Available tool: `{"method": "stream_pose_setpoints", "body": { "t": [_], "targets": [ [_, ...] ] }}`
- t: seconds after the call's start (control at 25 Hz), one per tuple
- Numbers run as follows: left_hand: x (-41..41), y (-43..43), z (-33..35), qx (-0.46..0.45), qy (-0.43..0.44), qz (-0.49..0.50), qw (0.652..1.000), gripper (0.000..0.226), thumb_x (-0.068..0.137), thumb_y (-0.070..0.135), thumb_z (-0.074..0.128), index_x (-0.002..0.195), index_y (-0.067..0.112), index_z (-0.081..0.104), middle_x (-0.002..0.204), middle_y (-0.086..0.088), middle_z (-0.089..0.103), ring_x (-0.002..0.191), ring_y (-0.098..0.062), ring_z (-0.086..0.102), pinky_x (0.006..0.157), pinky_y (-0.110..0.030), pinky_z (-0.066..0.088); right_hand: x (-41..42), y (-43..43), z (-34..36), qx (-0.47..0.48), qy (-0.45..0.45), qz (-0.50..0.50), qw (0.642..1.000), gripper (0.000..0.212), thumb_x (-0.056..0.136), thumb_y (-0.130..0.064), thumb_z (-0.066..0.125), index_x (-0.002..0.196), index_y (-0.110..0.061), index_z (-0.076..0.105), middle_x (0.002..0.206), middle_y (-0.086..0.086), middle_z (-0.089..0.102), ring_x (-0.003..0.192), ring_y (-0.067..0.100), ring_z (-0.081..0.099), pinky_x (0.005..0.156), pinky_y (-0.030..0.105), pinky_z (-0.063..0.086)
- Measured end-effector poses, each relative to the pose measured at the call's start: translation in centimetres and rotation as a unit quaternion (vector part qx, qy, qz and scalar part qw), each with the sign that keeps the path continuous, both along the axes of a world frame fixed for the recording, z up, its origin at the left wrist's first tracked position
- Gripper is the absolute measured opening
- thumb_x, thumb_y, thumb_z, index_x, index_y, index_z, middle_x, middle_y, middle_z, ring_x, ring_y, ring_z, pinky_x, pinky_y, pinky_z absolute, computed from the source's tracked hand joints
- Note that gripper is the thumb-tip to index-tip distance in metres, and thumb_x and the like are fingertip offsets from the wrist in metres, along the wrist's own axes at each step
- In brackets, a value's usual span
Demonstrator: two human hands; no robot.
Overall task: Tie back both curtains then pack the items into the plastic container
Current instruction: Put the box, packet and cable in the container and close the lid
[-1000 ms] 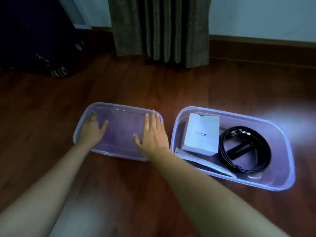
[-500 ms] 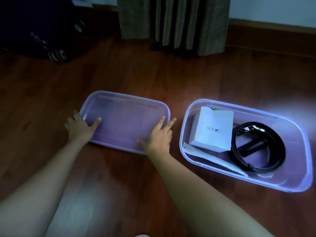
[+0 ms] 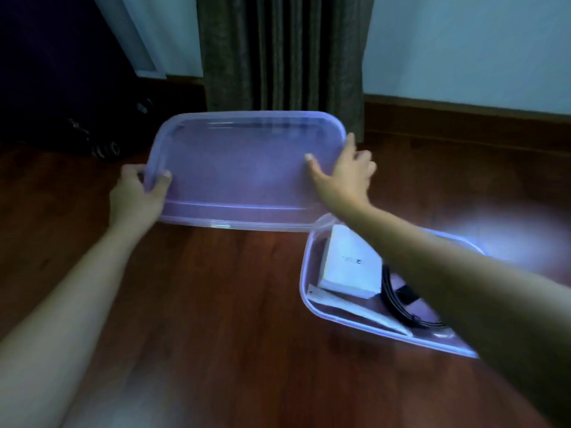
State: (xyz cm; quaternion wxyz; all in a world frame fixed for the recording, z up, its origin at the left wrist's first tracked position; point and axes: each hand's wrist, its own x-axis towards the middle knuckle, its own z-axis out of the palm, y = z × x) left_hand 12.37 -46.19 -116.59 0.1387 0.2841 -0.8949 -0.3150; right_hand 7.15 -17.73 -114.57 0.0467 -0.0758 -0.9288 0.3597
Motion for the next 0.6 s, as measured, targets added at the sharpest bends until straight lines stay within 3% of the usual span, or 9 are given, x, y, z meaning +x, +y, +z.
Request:
{"method": "stream_pose_setpoints", "body": {
  "t": [0.08, 0.2, 0.28, 0.48, 0.6],
  "targets": [
    [-0.7, 5.1, 0.7, 0.03, 0.014, -0.05, 0.998, 0.046, 0.089, 0.033, 0.06, 0.127, 0.01, 0.047, 0.121, -0.014, 0.061, 0.106, -0.033, 0.059, 0.085, -0.034, 0.044, -0.4, 6.8, 0.6, -0.027, 0.02, -0.023, 0.999, 0.07, 0.092, -0.043, 0.049, 0.147, -0.012, 0.019, 0.135, 0.022, 0.032, 0.126, 0.039, 0.029, 0.107, 0.04, 0.024],
    [-0.2, 12.5, 0.2, 0.047, 0.008, -0.138, 0.989, 0.059, 0.086, 0.024, 0.066, 0.137, 0.006, 0.042, 0.12, -0.016, 0.064, 0.108, -0.032, 0.061, 0.093, -0.036, 0.045, 1.6, 15.7, -0.3, -0.028, 0.026, -0.038, 0.999, 0.057, 0.096, -0.03, 0.045, 0.145, -0.007, 0.026, 0.136, 0.022, 0.036, 0.127, 0.034, 0.036, 0.106, 0.03, 0.025],
    [1.2, 16.5, -1.3, 0.037, -0.007, -0.189, 0.981, 0.048, 0.086, 0.02, 0.065, 0.131, 0.006, 0.051, 0.114, -0.016, 0.067, 0.105, -0.032, 0.063, 0.09, -0.034, 0.045, 4.1, 20.0, -2.3, -0.024, 0.004, -0.044, 0.999, 0.051, 0.097, -0.025, 0.044, 0.141, -0.002, 0.032, 0.139, 0.022, 0.04, 0.128, 0.032, 0.04, 0.103, 0.029, 0.028],
    [4.5, 20.1, -6.0, 0.018, -0.103, -0.236, 0.966, 0.046, 0.088, 0.023, 0.06, 0.13, 0.008, 0.053, 0.121, -0.016, 0.064, 0.111, -0.034, 0.059, 0.095, -0.038, 0.045, 10.5, 23.7, -7.6, -0.054, -0.081, -0.075, 0.992, 0.069, 0.088, -0.047, 0.035, 0.141, -0.003, 0.03, 0.147, 0.017, 0.037, 0.135, 0.028, 0.036, 0.113, 0.037, 0.027],
    [5.6, 20.8, -7.0, 0.019, -0.115, -0.234, 0.965, 0.048, 0.088, 0.024, 0.062, 0.131, 0.006, 0.052, 0.124, -0.016, 0.062, 0.114, -0.033, 0.058, 0.096, -0.035, 0.043, 11.6, 24.8, -8.5, -0.065, -0.089, -0.08, 0.991, 0.05, 0.092, -0.035, 0.037, 0.132, -0.006, 0.038, 0.135, 0.015, 0.046, 0.125, 0.03, 0.045, 0.098, 0.029, 0.032]
  ]
}}
